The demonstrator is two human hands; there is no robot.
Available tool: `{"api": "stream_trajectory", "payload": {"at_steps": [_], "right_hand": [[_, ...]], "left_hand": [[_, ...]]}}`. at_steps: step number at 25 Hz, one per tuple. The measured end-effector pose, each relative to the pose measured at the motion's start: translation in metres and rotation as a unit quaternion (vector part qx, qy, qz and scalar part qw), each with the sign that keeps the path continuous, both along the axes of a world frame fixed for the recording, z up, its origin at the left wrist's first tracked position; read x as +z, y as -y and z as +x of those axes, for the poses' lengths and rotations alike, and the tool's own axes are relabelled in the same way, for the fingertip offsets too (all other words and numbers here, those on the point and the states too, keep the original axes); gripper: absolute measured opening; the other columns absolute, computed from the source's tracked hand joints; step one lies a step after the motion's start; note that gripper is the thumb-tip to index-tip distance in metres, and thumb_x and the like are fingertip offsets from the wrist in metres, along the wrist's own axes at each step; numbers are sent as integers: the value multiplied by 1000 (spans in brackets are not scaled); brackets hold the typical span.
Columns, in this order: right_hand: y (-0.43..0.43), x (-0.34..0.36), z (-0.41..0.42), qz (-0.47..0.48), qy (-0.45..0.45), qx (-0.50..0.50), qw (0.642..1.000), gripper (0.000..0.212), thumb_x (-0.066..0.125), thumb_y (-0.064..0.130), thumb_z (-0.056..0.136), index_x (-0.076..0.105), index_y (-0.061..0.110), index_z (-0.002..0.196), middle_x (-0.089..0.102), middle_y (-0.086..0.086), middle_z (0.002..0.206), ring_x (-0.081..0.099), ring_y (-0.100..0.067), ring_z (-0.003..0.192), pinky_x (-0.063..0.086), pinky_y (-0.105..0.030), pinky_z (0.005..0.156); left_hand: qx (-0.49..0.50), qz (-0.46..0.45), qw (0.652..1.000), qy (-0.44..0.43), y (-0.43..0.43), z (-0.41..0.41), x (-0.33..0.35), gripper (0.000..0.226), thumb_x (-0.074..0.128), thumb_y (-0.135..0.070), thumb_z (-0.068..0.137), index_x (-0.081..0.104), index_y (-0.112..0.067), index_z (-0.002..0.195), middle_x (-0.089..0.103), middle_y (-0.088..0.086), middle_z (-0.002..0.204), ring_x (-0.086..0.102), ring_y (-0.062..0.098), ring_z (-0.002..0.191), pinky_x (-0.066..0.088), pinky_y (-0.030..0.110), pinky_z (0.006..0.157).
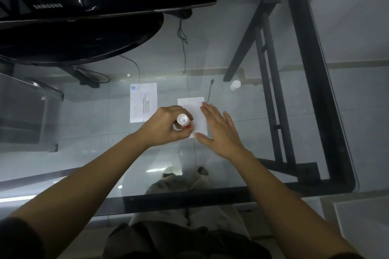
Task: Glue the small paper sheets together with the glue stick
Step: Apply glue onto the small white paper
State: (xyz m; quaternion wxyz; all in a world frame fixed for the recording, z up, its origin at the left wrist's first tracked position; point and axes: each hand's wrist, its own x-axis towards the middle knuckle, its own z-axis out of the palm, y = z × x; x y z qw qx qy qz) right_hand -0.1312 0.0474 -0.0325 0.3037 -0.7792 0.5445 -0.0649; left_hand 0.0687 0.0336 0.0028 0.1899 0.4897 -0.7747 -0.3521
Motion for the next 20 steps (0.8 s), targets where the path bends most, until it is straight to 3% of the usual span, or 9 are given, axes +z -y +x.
{"api": "stream_trajectory", "payload": {"at_steps": [8, 14, 20], "right_hand": [[-1, 0, 0, -7, -19, 5, 1000, 76, 52, 44, 88, 8, 18, 144, 11, 0, 156, 6, -12, 141, -10, -31, 109], [-1, 4, -1, 5, -30, -6, 1000, 82, 50, 48, 87, 3, 15, 144, 3, -1, 156, -4, -13, 141, -9, -36, 111], [-1, 4, 2, 15, -44, -10, 999, 81, 49, 49, 88, 2, 15, 144, 2, 0, 156, -4, -14, 141, -9, -37, 111]], "left_hand": [[64, -48, 997, -3, 46, -2, 9, 14, 73, -21, 77, 66, -11, 84, 69, 2, 83, 59, 10, 68, 40, 4, 63], [-13, -21, 1000, -7, 5, -12, 4, 19, 77, -18, 73, 66, -8, 84, 69, 5, 79, 62, 14, 67, 47, 15, 63], [66, -40, 997, 17, 52, -11, 7, 16, 72, -24, 78, 66, -12, 86, 69, 3, 85, 60, 14, 72, 42, 8, 64]]}}
